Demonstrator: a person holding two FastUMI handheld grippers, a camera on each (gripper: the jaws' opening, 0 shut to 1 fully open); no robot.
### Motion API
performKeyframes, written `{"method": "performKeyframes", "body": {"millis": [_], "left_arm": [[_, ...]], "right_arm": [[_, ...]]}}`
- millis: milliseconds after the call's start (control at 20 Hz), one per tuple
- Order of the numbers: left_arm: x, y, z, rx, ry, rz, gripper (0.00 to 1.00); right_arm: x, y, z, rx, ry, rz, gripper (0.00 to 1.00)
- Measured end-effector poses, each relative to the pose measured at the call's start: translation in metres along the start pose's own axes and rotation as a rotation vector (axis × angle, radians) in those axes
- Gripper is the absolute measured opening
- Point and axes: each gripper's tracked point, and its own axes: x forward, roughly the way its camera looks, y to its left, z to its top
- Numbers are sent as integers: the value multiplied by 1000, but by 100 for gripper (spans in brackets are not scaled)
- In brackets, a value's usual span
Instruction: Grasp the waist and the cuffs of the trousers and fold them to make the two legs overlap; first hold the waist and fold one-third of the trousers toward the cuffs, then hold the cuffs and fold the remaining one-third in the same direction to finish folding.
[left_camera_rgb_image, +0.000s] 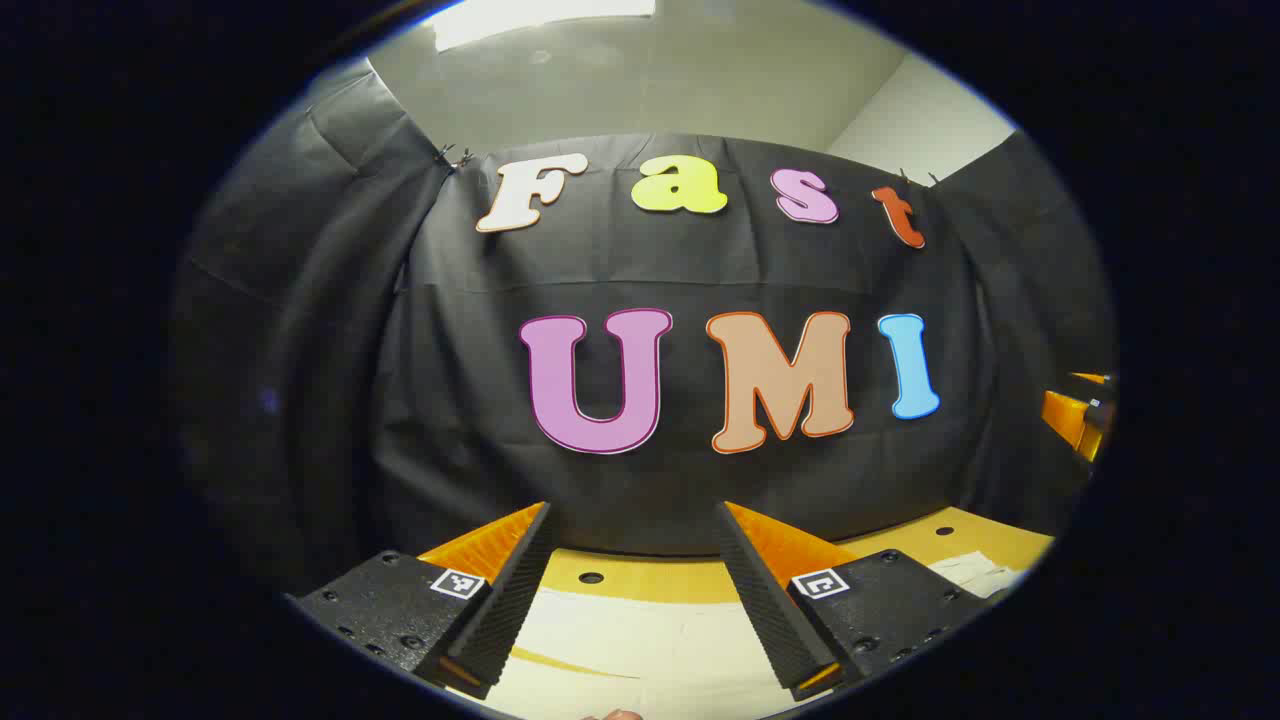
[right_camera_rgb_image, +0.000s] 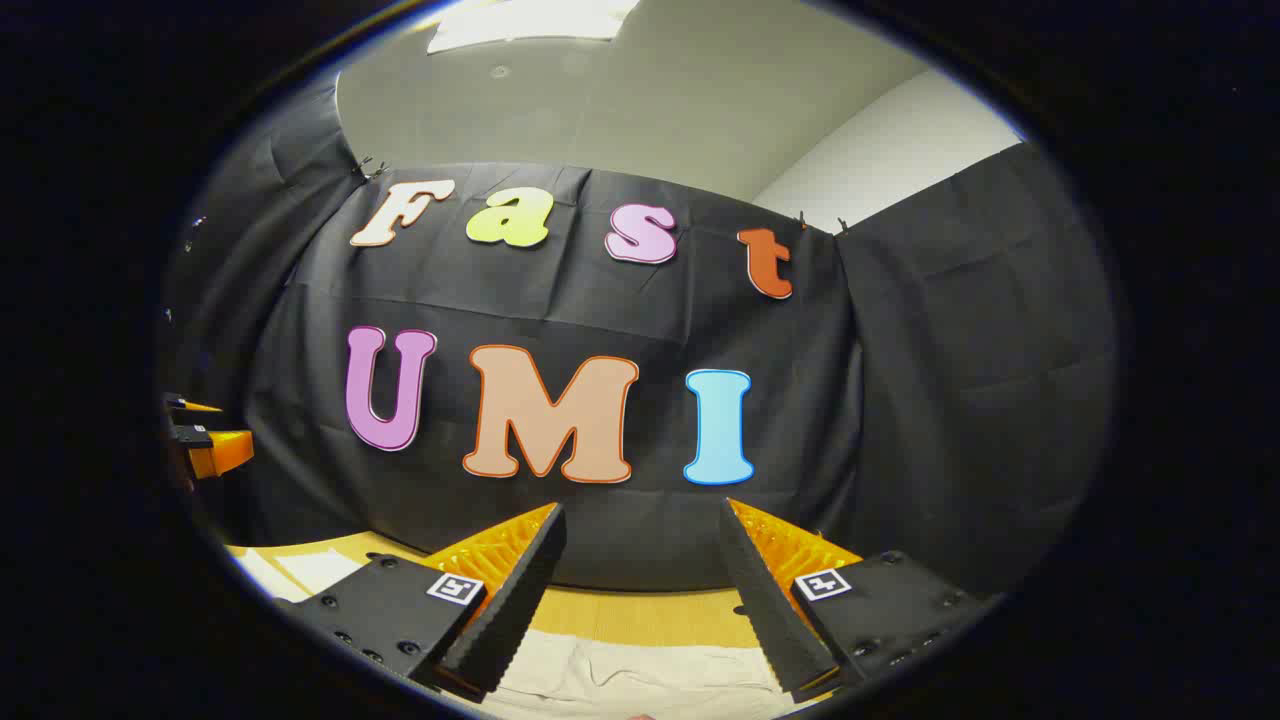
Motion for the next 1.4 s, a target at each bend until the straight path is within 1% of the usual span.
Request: {"method": "performKeyframes", "body": {"millis": [50, 100, 600, 1050, 1250, 1400], "left_arm": [[0, 1, 1, 1, -3, 2, 95], [0, 2, 4, 2, -8, 8, 95], [-4, 3, 4, -1, -9, 16, 95], [-8, -5, 0, 14, -2, -5, 95], [-9, -8, 0, 21, -4, -8, 95], [-8, -8, -2, 7, 5, -7, 95]], "right_arm": [[1, -1, 2, -1, -1, -1, 97], [1, -2, 2, -1, 0, 2, 98], [-5, 9, 3, -40, -2, 40, 97], [-8, 0, -3, -40, 16, 24, 97], [-10, -5, -11, -76, 22, 33, 97], [-10, -20, -20, -130, 32, 28, 97]]}}
